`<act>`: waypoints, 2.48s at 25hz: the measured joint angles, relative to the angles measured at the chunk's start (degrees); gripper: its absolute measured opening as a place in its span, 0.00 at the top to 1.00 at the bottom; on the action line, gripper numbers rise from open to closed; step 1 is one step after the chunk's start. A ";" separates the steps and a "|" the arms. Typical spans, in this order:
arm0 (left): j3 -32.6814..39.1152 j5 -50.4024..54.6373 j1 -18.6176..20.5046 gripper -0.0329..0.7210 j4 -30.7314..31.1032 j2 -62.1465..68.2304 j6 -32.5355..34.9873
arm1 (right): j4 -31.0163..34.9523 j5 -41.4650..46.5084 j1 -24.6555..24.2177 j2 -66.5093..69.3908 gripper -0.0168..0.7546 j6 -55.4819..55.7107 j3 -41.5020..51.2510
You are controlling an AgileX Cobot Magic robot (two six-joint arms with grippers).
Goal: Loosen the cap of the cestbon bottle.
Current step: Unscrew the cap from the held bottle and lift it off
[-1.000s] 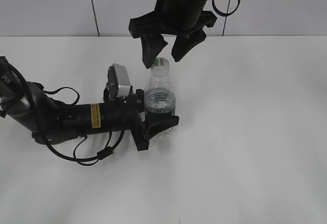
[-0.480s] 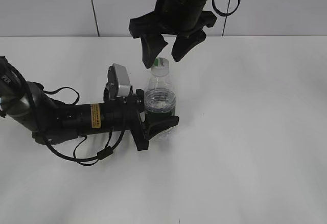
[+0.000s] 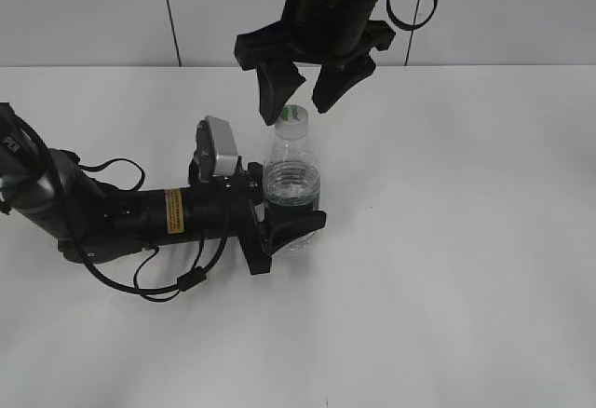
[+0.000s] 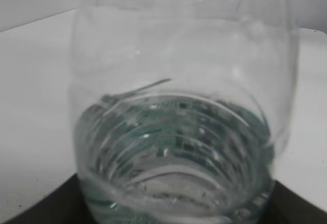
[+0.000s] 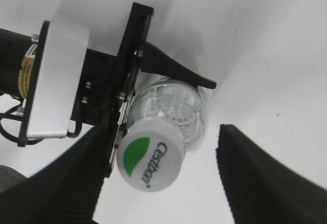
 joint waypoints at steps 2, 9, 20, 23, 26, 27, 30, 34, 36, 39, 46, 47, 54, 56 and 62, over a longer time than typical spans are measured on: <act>0.00 0.00 0.00 0.41 0.00 0.00 0.00 | 0.00 0.00 0.00 0.00 0.31 -0.05 0.00; 0.00 0.00 0.00 0.41 0.00 0.00 0.00 | 1.06 0.00 0.00 1.03 0.31 -0.28 0.00; 0.00 0.06 0.00 0.41 0.00 0.00 0.00 | 1.52 0.05 0.00 1.26 0.38 -0.69 0.05; 0.00 0.06 0.00 0.41 0.00 0.00 0.00 | 1.58 0.05 0.00 1.26 0.49 -0.88 0.05; 0.00 0.06 0.00 0.41 -0.05 0.00 -0.05 | 1.52 0.05 0.00 1.26 0.56 -1.25 0.05; 0.00 0.06 0.00 0.41 -0.05 0.00 -0.05 | 1.52 0.05 0.00 1.26 0.56 -1.39 0.05; 0.00 0.06 0.00 0.41 -0.05 0.00 -0.05 | 1.52 0.05 0.00 1.26 0.56 -1.78 0.05; 0.00 0.06 -0.05 0.41 -0.05 0.00 -0.05 | 1.52 0.05 0.00 1.26 0.56 -2.64 0.05; 0.00 0.06 -0.05 0.41 -0.05 0.00 -0.05 | 1.52 0.05 0.00 1.26 0.56 -3.54 0.05; 0.00 0.06 -0.05 0.41 0.10 0.00 -0.05 | 1.57 0.05 0.00 1.26 0.56 -5.38 0.05; -0.09 0.10 -0.05 0.41 0.72 0.00 -0.05 | 2.69 0.00 0.00 1.26 0.58 -17.65 0.05; -0.09 0.10 -0.05 0.41 0.87 0.00 0.00 | 3.06 -0.05 0.00 1.26 0.58 -19.82 0.05; -0.09 0.05 0.00 0.41 1.46 0.00 0.00 | 3.93 -0.11 0.00 1.26 0.59 -27.89 0.05; -0.09 0.01 0.00 0.41 1.52 0.00 0.00 | 3.93 -0.11 0.00 1.26 0.59 -26.99 0.05; -0.09 -0.01 0.00 0.41 1.74 0.00 0.00 | 2.18 -0.11 0.06 1.26 0.59 -20.02 0.05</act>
